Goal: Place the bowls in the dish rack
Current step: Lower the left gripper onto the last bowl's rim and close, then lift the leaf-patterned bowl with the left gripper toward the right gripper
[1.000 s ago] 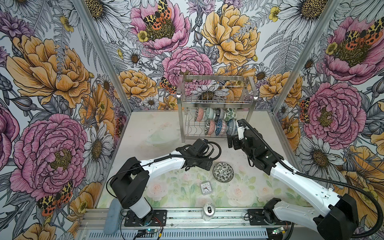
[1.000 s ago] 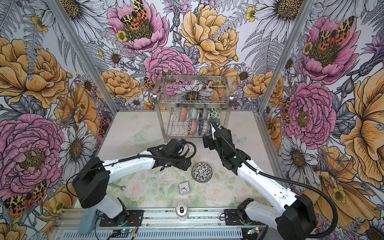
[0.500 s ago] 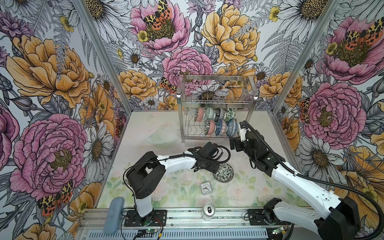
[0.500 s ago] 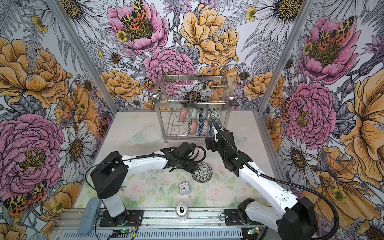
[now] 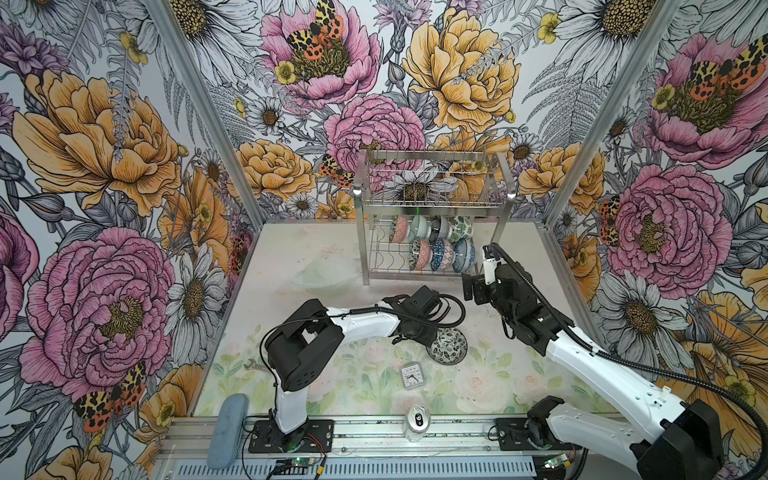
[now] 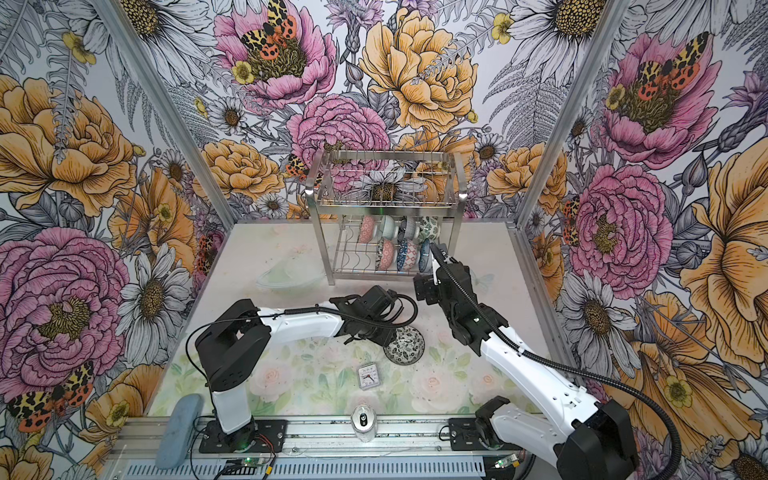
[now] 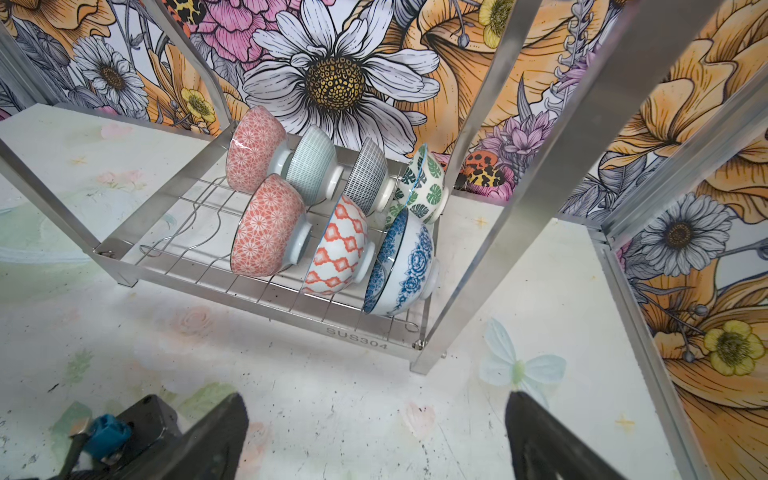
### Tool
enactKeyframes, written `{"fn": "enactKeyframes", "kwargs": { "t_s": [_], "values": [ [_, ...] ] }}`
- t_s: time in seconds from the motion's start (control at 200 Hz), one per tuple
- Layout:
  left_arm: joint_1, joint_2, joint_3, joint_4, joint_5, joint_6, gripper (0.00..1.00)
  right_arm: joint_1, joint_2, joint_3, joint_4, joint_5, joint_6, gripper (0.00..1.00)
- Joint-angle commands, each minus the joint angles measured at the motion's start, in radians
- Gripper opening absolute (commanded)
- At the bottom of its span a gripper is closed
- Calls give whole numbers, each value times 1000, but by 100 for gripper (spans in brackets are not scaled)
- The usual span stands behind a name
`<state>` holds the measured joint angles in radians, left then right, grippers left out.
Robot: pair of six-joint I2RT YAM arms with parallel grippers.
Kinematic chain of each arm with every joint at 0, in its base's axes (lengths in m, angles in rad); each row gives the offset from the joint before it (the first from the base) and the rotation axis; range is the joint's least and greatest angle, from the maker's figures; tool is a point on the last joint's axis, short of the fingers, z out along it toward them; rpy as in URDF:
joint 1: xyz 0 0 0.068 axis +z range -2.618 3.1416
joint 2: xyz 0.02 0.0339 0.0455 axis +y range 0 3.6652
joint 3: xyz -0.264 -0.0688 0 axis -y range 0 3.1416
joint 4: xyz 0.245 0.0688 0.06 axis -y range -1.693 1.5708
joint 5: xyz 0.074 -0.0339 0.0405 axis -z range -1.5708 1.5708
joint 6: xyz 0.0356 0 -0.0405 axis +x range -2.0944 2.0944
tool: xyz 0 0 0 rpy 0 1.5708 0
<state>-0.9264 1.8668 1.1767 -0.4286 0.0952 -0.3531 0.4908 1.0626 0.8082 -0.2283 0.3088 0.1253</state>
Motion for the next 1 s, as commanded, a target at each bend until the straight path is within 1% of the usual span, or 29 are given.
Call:
{"fn": "enactKeyframes", "kwargs": {
  "t_s": [0.0,0.1,0.245,0.37,0.43,0.45,0.691,0.791,0.851,0.901,0.916,0.996],
  "values": [
    [-7,6,23,15,25,-1,40,-8,-26,-10,10,-12,20,98],
    [-7,2,22,15,24,0,32,-12,-29,-13,9,-13,20,98],
    [-4,-6,21,4,15,8,17,-14,-37,-14,7,-19,22,98],
    [11,-29,20,-15,-2,25,0,-18,-49,-12,0,-22,22,98],
    [25,-35,13,-22,-15,33,0,-18,-57,-9,-6,-27,22,98],
    [30,-75,10,-24,-19,35,0,-18,-60,-8,-9,-28,21,98],
    [103,-248,-31,-45,-100,57,0,-20,-97,13,-42,-61,32,99],
    [118,-343,-48,-45,-192,55,0,-20,-100,36,-60,-98,54,100],
    [120,-397,-51,-40,-261,54,0,-18,-94,61,-77,-152,75,100],
    [123,-436,-53,-28,-297,58,0,-17,-90,80,-81,-195,95,100],
    [126,-445,-53,-25,-329,58,0,-16,-89,85,-82,-206,102,100],
    [142,-497,-56,2,-376,63,0,-8,-84,115,-79,-264,137,100]
  ]
}}
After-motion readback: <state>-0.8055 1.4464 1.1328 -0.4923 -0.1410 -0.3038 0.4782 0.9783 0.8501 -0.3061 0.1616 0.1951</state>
